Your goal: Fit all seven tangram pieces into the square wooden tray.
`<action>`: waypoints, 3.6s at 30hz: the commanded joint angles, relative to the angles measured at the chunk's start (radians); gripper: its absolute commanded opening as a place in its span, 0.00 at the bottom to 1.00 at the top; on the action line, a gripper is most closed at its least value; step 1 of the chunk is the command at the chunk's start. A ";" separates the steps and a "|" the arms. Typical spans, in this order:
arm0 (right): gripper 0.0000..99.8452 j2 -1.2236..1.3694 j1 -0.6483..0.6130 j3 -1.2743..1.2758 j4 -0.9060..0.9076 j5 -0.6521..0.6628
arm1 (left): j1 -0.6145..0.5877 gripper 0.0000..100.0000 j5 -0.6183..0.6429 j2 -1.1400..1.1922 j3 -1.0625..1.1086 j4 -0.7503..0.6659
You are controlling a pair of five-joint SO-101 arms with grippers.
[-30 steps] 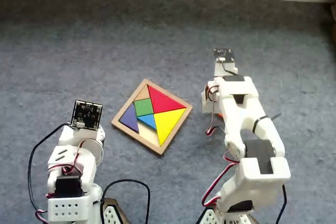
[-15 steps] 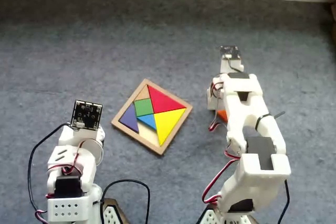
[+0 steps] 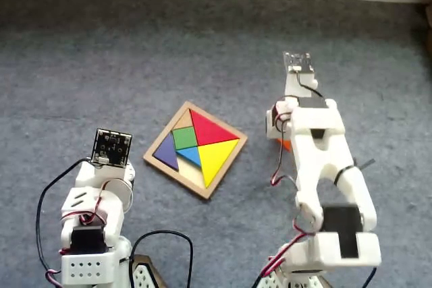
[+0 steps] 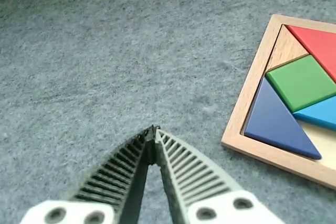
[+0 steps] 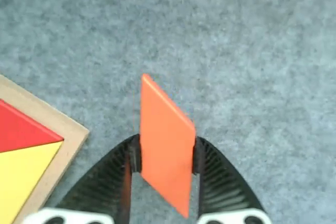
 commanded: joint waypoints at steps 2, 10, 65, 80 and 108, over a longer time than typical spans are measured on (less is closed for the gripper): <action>0.02 -0.225 -0.077 0.085 -0.005 0.000 | -0.010 0.01 -0.011 -0.002 0.019 0.008; 0.02 -0.501 -0.271 0.272 -0.005 0.000 | -0.012 0.01 -0.011 -0.001 0.019 0.008; 0.25 -0.263 -0.657 0.185 -0.091 -0.092 | -0.012 0.01 -0.011 0.001 0.019 0.008; 0.25 -0.093 -0.659 0.163 -0.096 -0.092 | -0.007 0.01 -0.012 -0.005 0.019 0.034; 0.02 -0.125 -0.657 0.165 -0.111 0.091 | -0.007 0.01 -0.012 -0.005 0.019 0.035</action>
